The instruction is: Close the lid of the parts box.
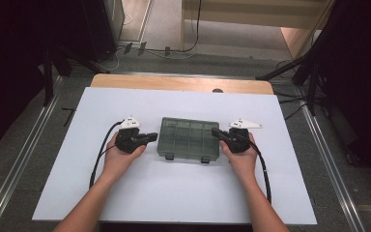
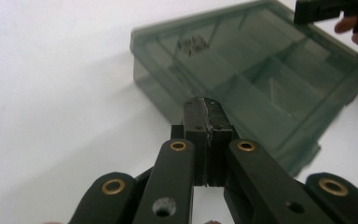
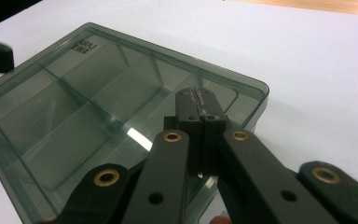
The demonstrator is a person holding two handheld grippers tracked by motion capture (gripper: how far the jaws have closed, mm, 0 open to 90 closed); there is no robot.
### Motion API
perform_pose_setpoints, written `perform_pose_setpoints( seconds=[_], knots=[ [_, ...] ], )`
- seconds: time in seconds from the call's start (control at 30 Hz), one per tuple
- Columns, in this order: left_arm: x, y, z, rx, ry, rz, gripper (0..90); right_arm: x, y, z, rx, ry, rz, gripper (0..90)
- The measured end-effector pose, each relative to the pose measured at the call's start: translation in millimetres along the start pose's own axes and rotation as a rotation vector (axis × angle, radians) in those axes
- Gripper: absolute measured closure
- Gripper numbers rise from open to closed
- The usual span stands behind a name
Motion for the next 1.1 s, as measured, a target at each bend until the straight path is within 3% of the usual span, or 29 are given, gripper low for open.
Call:
perform_pose_setpoints(
  seconds=[0.07,0.13,0.23,0.4,0.67,0.9,0.97,1.03,1.1],
  knots=[
    [4.9,1.6,-7.3,-0.027,0.016,-0.012,90.0,-0.1,0.1,-0.1,0.001,0.003,0.000,90.0],
    [5.6,2.1,-9.6,-0.026,0.033,0.023,90.0,-0.1,0.2,-0.1,0.003,0.005,0.001,90.0],
    [6.3,2.5,-10.1,-0.012,-0.008,0.015,90.0,0.1,0.2,-0.1,0.005,0.009,0.002,90.0],
    [11.8,3.6,-17.0,-0.030,0.000,0.010,90.0,0.8,0.0,-0.3,0.005,0.043,0.013,90.0],
    [15.4,2.7,-18.7,-0.016,-0.023,0.003,90.0,1.8,-0.5,-0.6,0.007,0.037,0.012,90.0],
    [14.6,2.7,-17.4,0.002,-0.025,0.022,89.8,1.5,-0.7,-1.0,0.012,0.043,0.006,90.0],
    [14.1,0.8,-15.2,0.026,-0.041,0.033,86.8,0.9,-1.3,-1.4,0.011,0.046,0.008,90.0],
    [12.6,-2.8,-14.4,0.040,-0.048,0.045,72.8,0.2,-2.5,-2.1,0.013,0.044,0.012,90.0],
    [12.4,-6.4,-14.4,0.048,-0.029,0.063,65.5,-0.3,-4.0,-3.0,0.014,0.036,0.016,90.0]
  ],
)
Point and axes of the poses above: each handheld gripper's, and its own axes: y roughly forward along the jaws, z roughly out of its top, x roughly to its right, the point moved 9 cm from there along y, roughly forward along the jaws, and after that the axes turned 9 degrees about x, right-handed, at the moved point
